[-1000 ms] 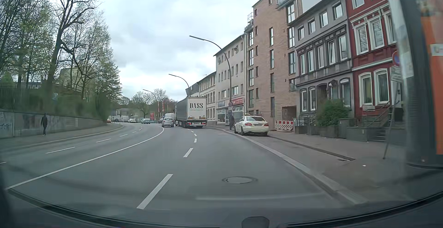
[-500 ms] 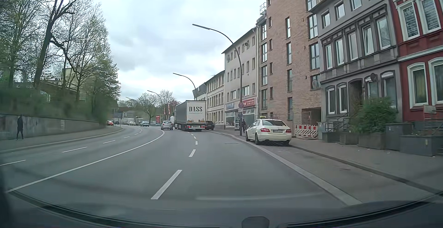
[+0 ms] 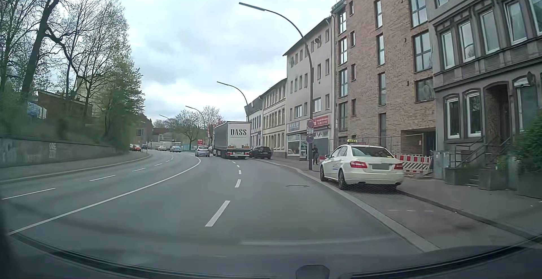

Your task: Follow the waypoints while adhering to traffic rules and regulations

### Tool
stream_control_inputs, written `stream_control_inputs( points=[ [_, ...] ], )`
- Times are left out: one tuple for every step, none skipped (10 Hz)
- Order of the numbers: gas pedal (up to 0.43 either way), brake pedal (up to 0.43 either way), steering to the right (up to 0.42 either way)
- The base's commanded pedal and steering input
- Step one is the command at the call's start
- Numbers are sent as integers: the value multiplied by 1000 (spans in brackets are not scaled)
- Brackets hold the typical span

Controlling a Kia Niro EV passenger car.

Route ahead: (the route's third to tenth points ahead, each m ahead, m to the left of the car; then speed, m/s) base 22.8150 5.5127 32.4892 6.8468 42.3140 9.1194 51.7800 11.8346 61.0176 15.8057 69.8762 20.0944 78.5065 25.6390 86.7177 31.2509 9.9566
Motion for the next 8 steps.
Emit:
stream_control_inputs(
  points=[
    [177, 0, -27],
    [177, 0, -27],
    [177, 0, -27],
    [177, 6, -27],
    [177, 0, -27],
    [177, 0, -27],
    [177, 0, -27],
    [177, 0, -28]
  ],
)
